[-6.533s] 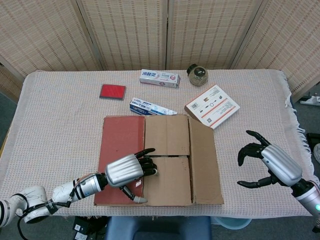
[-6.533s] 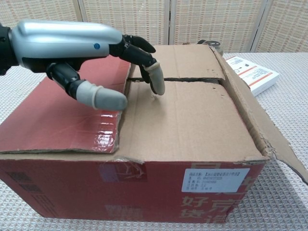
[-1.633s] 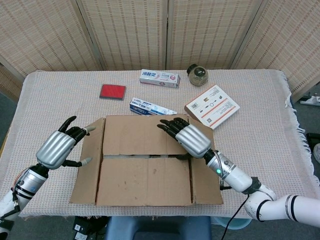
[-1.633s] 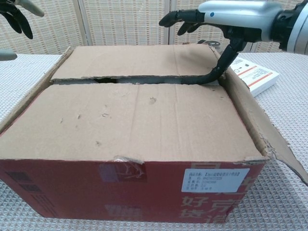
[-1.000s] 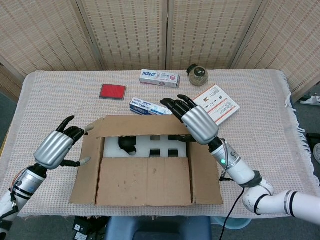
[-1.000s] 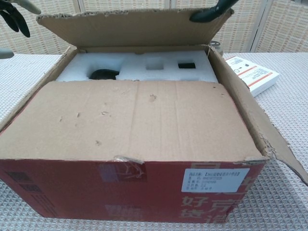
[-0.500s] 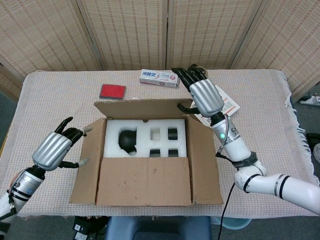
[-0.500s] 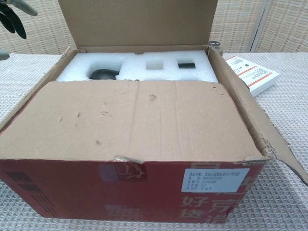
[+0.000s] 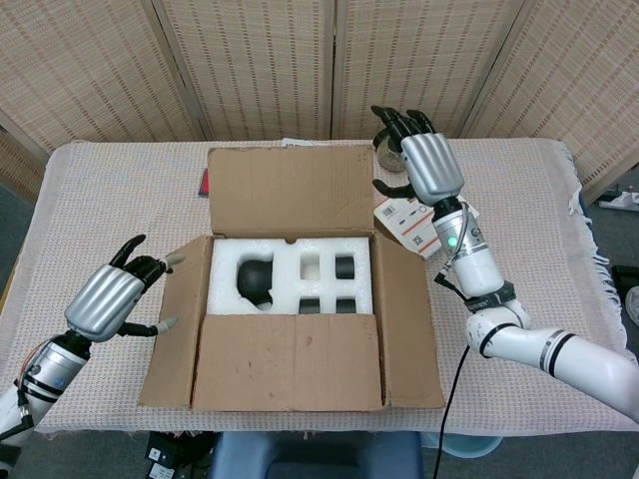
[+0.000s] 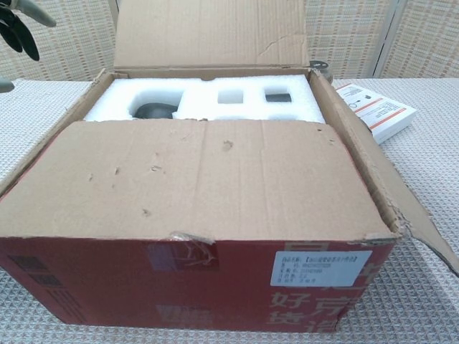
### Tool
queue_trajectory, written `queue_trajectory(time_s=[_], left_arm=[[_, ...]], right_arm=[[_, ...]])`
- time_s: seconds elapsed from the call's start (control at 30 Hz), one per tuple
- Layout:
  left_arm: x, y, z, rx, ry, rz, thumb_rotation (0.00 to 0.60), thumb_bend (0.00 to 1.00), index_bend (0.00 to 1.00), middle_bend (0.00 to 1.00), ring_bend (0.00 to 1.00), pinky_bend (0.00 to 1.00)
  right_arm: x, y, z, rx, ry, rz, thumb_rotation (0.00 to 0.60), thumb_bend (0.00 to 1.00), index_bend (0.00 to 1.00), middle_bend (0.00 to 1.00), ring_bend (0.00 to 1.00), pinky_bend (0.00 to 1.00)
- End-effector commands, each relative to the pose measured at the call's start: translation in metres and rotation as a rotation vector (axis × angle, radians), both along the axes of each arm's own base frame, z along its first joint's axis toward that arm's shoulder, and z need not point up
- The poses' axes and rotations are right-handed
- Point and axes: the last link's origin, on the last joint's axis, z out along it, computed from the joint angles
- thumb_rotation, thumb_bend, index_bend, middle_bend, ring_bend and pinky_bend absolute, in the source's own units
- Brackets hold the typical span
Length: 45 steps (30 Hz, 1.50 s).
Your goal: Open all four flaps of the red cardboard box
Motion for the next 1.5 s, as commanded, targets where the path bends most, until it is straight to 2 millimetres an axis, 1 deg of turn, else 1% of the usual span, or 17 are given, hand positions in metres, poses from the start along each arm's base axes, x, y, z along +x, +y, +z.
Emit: queue_trajectory(time_s=[0.03, 0.2, 0.33, 0.4, 0.47, 0.5, 0.6, 0.67, 0.83, 1.13, 1.5], left_arm=[[0.001, 0.0, 0.0, 0.001, -0.001, 0.0, 0.387, 0.29, 0.16, 0.35, 0.31, 0.0], [0.003, 0.0, -0.001, 0.004, -0.009, 0.0, 0.387, 0.29, 0.16, 0.35, 0.31, 0.0], [0.004, 0.0, 0.0, 0.01, -0.013, 0.0, 0.387, 0.29, 0.16, 0.35, 0.31, 0.0], [0.004, 0.0, 0.001, 0.016, -0.016, 0.003, 0.388, 0.29, 0.16, 0.35, 0.31, 0.0], [0.004, 0.0, 0.001, 0.02, -0.022, 0.006, 0.388, 0.29, 0.16, 0.35, 0.31, 0.0], [0.003, 0.0, 0.001, 0.022, -0.025, 0.009, 0.386, 0.29, 0.16, 0.35, 0.31, 0.0], [0.003, -0.001, 0.001, 0.021, -0.027, 0.012, 0.389, 0.29, 0.16, 0.35, 0.31, 0.0], [0.003, -0.001, 0.001, 0.02, -0.027, 0.012, 0.388, 0.29, 0.16, 0.35, 0.3, 0.0], [0.002, -0.002, 0.001, 0.018, -0.029, 0.013, 0.386, 0.29, 0.16, 0.35, 0.3, 0.0], [-0.002, -0.003, 0.002, 0.018, -0.032, 0.027, 0.391, 0.29, 0.16, 0.34, 0.3, 0.0], [-0.005, -0.004, 0.002, 0.01, -0.038, 0.038, 0.386, 0.29, 0.16, 0.34, 0.29, 0.0]], right_arm=[[-0.009, 0.027, 0.007, 0.119, -0.06, 0.005, 0.6, 0.26, 0.07, 0.15, 0.2, 0.08], [-0.019, 0.064, 0.011, 0.256, -0.058, 0.014, 0.6, 0.26, 0.07, 0.16, 0.2, 0.08], [-0.028, 0.095, 0.01, 0.365, -0.02, 0.029, 0.6, 0.26, 0.07, 0.16, 0.2, 0.08], [-0.032, 0.109, 0.008, 0.427, -0.007, 0.031, 0.6, 0.26, 0.07, 0.17, 0.2, 0.06], [-0.035, 0.119, 0.007, 0.475, -0.006, 0.032, 0.594, 0.26, 0.07, 0.17, 0.2, 0.03], [-0.036, 0.125, 0.006, 0.502, -0.009, 0.032, 0.582, 0.25, 0.07, 0.17, 0.2, 0.02], [-0.038, 0.136, 0.004, 0.571, -0.022, 0.034, 0.411, 0.17, 0.09, 0.19, 0.18, 0.0], [-0.039, 0.138, 0.004, 0.595, -0.031, 0.037, 0.362, 0.13, 0.12, 0.19, 0.18, 0.0], [-0.036, 0.147, -0.006, 0.701, -0.038, 0.05, 0.302, 0.08, 0.14, 0.19, 0.17, 0.0], [-0.027, 0.149, -0.02, 0.806, 0.013, 0.074, 0.294, 0.07, 0.15, 0.22, 0.19, 0.0], [-0.028, 0.145, -0.032, 0.834, 0.113, 0.059, 0.29, 0.07, 0.15, 0.25, 0.19, 0.0]])
